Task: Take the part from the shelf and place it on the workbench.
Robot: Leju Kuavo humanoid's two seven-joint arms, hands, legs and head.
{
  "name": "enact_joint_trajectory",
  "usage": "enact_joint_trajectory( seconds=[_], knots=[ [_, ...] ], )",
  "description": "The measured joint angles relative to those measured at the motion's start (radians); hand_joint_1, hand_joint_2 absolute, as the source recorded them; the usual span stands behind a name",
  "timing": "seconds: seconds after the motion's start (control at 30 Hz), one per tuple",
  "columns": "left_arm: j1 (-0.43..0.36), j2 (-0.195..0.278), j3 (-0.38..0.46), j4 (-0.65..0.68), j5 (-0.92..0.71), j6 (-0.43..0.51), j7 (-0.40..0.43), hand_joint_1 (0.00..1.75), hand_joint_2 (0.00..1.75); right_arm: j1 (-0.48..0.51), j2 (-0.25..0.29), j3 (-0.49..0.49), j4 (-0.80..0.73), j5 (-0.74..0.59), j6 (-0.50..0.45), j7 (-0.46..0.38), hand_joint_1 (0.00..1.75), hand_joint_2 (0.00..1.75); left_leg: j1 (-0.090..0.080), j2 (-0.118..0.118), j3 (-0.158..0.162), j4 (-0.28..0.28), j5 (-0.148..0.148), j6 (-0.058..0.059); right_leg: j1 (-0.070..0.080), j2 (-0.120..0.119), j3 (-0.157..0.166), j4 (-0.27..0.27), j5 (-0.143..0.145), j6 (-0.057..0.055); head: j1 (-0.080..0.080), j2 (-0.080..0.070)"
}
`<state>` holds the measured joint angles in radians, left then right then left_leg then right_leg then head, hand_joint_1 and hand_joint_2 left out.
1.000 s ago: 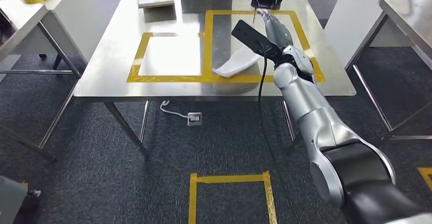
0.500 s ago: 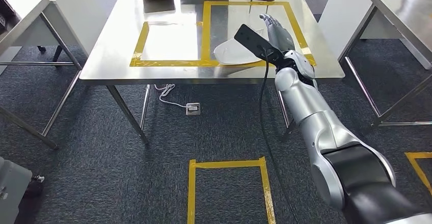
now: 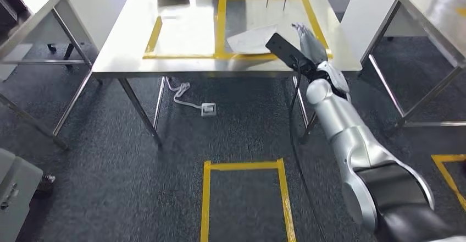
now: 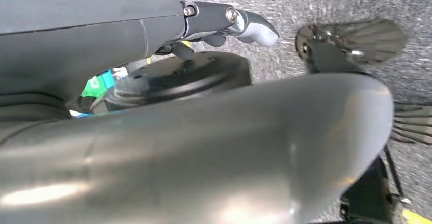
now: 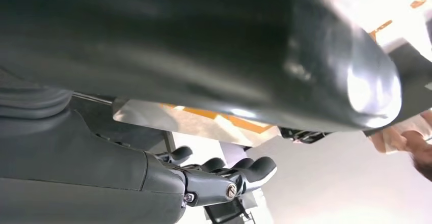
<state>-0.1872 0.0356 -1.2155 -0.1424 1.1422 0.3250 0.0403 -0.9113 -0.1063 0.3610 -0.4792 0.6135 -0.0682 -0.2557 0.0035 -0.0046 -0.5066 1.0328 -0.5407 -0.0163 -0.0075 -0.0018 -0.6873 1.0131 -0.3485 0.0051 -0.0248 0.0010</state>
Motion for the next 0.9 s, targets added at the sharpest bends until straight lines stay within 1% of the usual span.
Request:
enact_joint_trajectory(
  seconds=[0.03, 0.07, 0.1, 0.13, 0.17, 0.2, 0.23, 0.27, 0.3, 0.33, 0.37, 0.4, 0.43, 0.47, 0.5, 0.53, 0.57, 0.6, 0.63, 0.67, 0.7, 0.73, 0.77, 0.8, 0.83, 0.87, 0.9],
  knots=[
    [0.001, 0.0, 0.0, 0.0, 0.0, 0.0, 0.0, 0.0, 0.0, 0.006, -0.003, -0.002, 0.0, -0.003, -0.002, -0.004, 0.0, 0.0, -0.003, -0.001, -0.001, -0.01, 0.001, 0.009, -0.001, 0.0, 0.0, -0.004, 0.009, 0.007, 0.0, 0.0],
    [0.003, -0.001, -0.001, 0.0, 0.0, 0.0, 0.0, 0.0, 0.0, 0.013, -0.006, -0.003, 0.0, -0.006, -0.003, -0.007, 0.0, 0.0, -0.002, 0.001, -0.008, -0.011, 0.01, 0.018, -0.002, 0.0, -0.001, -0.007, 0.016, 0.013, -0.001, 0.0],
    [0.004, -0.001, -0.003, 0.0, 0.001, 0.0, 0.0, 0.0, 0.0, 0.022, -0.01, -0.005, 0.0, -0.008, -0.003, -0.008, 0.0, 0.0, -0.001, 0.003, -0.014, -0.013, 0.02, 0.027, -0.003, 0.001, -0.006, -0.004, 0.007, 0.02, -0.001, 0.0],
    [0.005, -0.001, -0.004, 0.001, 0.001, 0.0, -0.001, 0.0, 0.0, 0.03, -0.014, -0.008, 0.0, -0.01, -0.004, -0.009, 0.0, 0.0, 0.001, 0.005, -0.023, -0.016, 0.034, 0.036, -0.005, 0.002, -0.015, 0.017, -0.023, 0.025, 0.0, 0.0],
    [0.006, -0.002, -0.005, 0.001, 0.001, 0.0, -0.001, 0.0, 0.0, 0.037, -0.018, -0.012, 0.0, -0.012, -0.004, -0.009, 0.0, 0.0, 0.003, 0.007, -0.036, -0.017, 0.049, 0.043, -0.006, 0.003, -0.03, 0.057, -0.072, 0.03, 0.0, 0.0],
    [0.007, -0.002, -0.007, 0.001, 0.0, 0.0, -0.001, 0.0, 0.0, 0.044, -0.021, -0.015, 0.0, -0.015, -0.004, -0.008, 0.0, 0.0, 0.002, 0.008, -0.05, -0.017, 0.063, 0.046, -0.006, 0.003, -0.046, 0.118, -0.131, 0.035, 0.0, 0.0],
    [0.009, -0.003, -0.008, 0.001, -0.001, 0.0, 0.0, 0.0, 0.0, 0.051, -0.024, -0.017, 0.0, -0.018, -0.004, -0.008, 0.0, 0.0, 0.001, 0.008, -0.067, -0.016, 0.076, 0.048, -0.007, 0.003, -0.061, 0.187, -0.178, 0.038, 0.0, 0.0],
    [0.01, -0.003, -0.009, 0.001, -0.002, 0.0, 0.0, 0.0, 0.0, 0.059, -0.026, -0.019, 0.001, -0.02, -0.004, -0.007, 0.0, 0.0, 0.001, 0.008, -0.082, -0.015, 0.087, 0.049, -0.007, 0.003, -0.069, 0.248, -0.202, 0.041, 0.001, 0.0],
    [0.011, -0.004, -0.01, 0.001, -0.002, 0.0, 0.0, 0.0, 0.0, 0.069, -0.028, -0.019, 0.003, -0.023, -0.004, -0.006, 0.0, 0.0, 0.001, 0.009, -0.098, -0.013, 0.099, 0.048, -0.007, 0.003, -0.064, 0.285, -0.201, 0.041, 0.001, 0.0],
    [0.011, -0.004, -0.012, 0.001, -0.003, 0.0, 0.0, 0.0, 0.0, 0.078, -0.03, -0.02, 0.005, -0.025, -0.004, -0.006, 0.0, 0.0, 0.001, 0.009, -0.114, -0.01, 0.109, 0.047, -0.007, 0.003, -0.043, 0.286, -0.18, 0.041, 0.001, 0.0],
    [0.011, -0.004, -0.013, 0.001, -0.003, 0.0, 0.0, 0.0, 0.0, 0.084, -0.032, -0.02, 0.007, -0.027, -0.004, -0.005, 0.0, 0.0, 0.001, 0.009, -0.13, -0.006, 0.119, 0.045, -0.007, 0.003, -0.005, 0.252, -0.155, 0.039, 0.001, 0.0],
    [0.011, -0.004, -0.014, 0.001, -0.004, 0.0, -0.001, 0.0, 0.0, 0.088, -0.034, -0.02, 0.008, -0.028, -0.004, -0.005, 0.0, 0.0, 0.001, 0.009, -0.144, -0.002, 0.127, 0.041, -0.007, 0.003, 0.046, 0.189, -0.144, 0.035, 0.001, 0.0],
    [0.01, -0.004, -0.014, 0.001, -0.004, 0.0, -0.002, 0.0, 0.0, 0.09, -0.036, -0.021, 0.009, -0.03, -0.005, -0.005, 0.0, 0.0, -0.001, 0.009, -0.155, 0.002, 0.135, 0.037, -0.004, 0.003, 0.097, 0.116, -0.149, 0.03, 0.001, 0.0],
    [0.01, -0.004, -0.014, 0.0, -0.004, 0.0, -0.003, 0.0, 0.0, 0.093, -0.037, -0.025, 0.01, -0.033, -0.005, -0.005, 0.0, 0.0, -0.002, 0.009, -0.161, 0.004, 0.143, 0.031, -0.001, 0.004, 0.134, 0.059, -0.158, 0.023, 0.0, 0.0],
    [0.009, -0.004, -0.015, 0.0, -0.004, 0.0, -0.004, 0.0, 0.0, 0.097, -0.04, -0.03, 0.013, -0.036, -0.007, -0.004, 0.0, 0.0, -0.002, 0.008, -0.163, 0.003, 0.151, 0.025, 0.001, 0.005, 0.154, 0.023, -0.171, 0.016, 0.0, 0.0],
    [0.009, -0.004, -0.015, 0.0, -0.004, 0.0, -0.005, 0.0, 0.0, 0.103, -0.042, -0.035, 0.017, -0.039, -0.008, -0.003, 0.0, 0.0, -0.002, 0.007, -0.163, -0.001, 0.16, 0.018, 0.005, 0.005, 0.159, 0.008, -0.171, 0.008, 0.001, 0.0],
    [0.009, -0.003, -0.015, 0.0, -0.004, 0.0, -0.006, 0.0, 0.0, 0.11, -0.044, -0.041, 0.022, -0.043, -0.01, -0.002, 0.0, 0.0, -0.001, 0.006, -0.163, -0.006, 0.169, 0.011, 0.004, 0.004, 0.154, 0.007, -0.162, -0.001, 0.001, 0.0],
    [0.009, -0.003, -0.015, 0.0, -0.004, 0.0, -0.006, 0.0, 0.0, 0.117, -0.045, -0.045, 0.028, -0.045, -0.01, -0.001, 0.0, 0.0, 0.0, 0.004, -0.167, -0.005, 0.165, 0.005, 0.002, 0.003, 0.15, 0.002, -0.152, -0.009, 0.001, 0.0],
    [0.01, -0.002, -0.015, 0.001, -0.004, 0.0, -0.005, 0.0, 0.0, 0.124, -0.045, -0.049, 0.034, -0.048, -0.01, 0.0, 0.0, 0.0, 0.0, 0.003, -0.175, 0.008, 0.144, -0.001, 0.0, 0.001, 0.143, -0.003, -0.139, -0.018, 0.0, 0.0],
    [0.011, -0.001, -0.016, 0.001, -0.004, 0.0, -0.004, 0.0, 0.0, 0.132, -0.045, -0.054, 0.039, -0.051, -0.009, 0.002, 0.0, 0.0, 0.001, 0.002, -0.187, 0.04, 0.104, -0.007, -0.003, 0.0, 0.133, -0.007, -0.125, -0.025, 0.0, 0.0],
    [0.011, -0.001, -0.016, 0.001, -0.004, 0.0, -0.003, 0.0, 0.0, 0.142, -0.045, -0.059, 0.045, -0.056, -0.005, 0.004, 0.0, 0.0, 0.002, 0.002, -0.202, 0.093, 0.051, -0.012, -0.003, 0.0, 0.122, -0.008, -0.112, -0.029, -0.001, 0.0],
    [0.011, -0.001, -0.016, 0.001, -0.003, 0.0, -0.002, 0.0, 0.0, 0.154, -0.045, -0.065, 0.052, -0.063, 0.0, 0.009, 0.0, 0.0, 0.004, 0.002, -0.216, 0.158, 0.003, -0.017, -0.003, 0.0, 0.107, -0.008, -0.1, -0.031, -0.001, 0.0],
    [0.011, -0.001, -0.016, 0.001, -0.002, 0.0, -0.001, 0.0, 0.0, 0.17, -0.045, -0.072, 0.062, -0.07, 0.009, 0.016, 0.0, 0.0, 0.004, 0.002, -0.223, 0.218, -0.027, -0.021, -0.002, -0.001, 0.092, -0.008, -0.087, -0.031, -0.001, 0.0],
    [0.011, -0.001, -0.016, 0.001, -0.001, 0.0, -0.001, 0.0, 0.0, 0.19, -0.045, -0.079, 0.073, -0.078, 0.018, 0.026, 0.0, 0.0, 0.005, 0.002, -0.22, 0.257, -0.034, -0.024, -0.002, -0.001, 0.078, -0.007, -0.076, -0.03, -0.001, 0.0],
    [0.012, -0.001, -0.017, 0.001, 0.0, 0.0, 0.0, 0.0, 0.0, 0.212, -0.044, -0.086, 0.085, -0.087, 0.025, 0.037, 0.0, 0.0, 0.005, 0.002, -0.203, 0.264, -0.02, -0.025, -0.002, -0.003, 0.064, -0.006, -0.066, -0.028, -0.001, 0.0],
    [0.011, -0.001, -0.017, 0.001, 0.0, 0.0, 0.0, 0.0, 0.0, 0.236, -0.043, -0.095, 0.097, -0.098, 0.033, 0.051, 0.0, 0.0, 0.006, 0.002, -0.168, 0.236, 0.005, -0.024, -0.002, -0.004, 0.051, -0.004, -0.056, -0.026, -0.001, 0.0],
    [0.011, -0.001, -0.018, 0.001, 0.001, 0.0, 0.0, 0.0, 0.0, 0.262, -0.042, -0.104, 0.108, -0.11, 0.037, 0.066, 0.0, 0.0, 0.006, 0.002, -0.121, 0.18, 0.024, -0.021, -0.002, -0.005, 0.039, -0.002, -0.047, -0.022, -0.001, 0.0]
  ],
)
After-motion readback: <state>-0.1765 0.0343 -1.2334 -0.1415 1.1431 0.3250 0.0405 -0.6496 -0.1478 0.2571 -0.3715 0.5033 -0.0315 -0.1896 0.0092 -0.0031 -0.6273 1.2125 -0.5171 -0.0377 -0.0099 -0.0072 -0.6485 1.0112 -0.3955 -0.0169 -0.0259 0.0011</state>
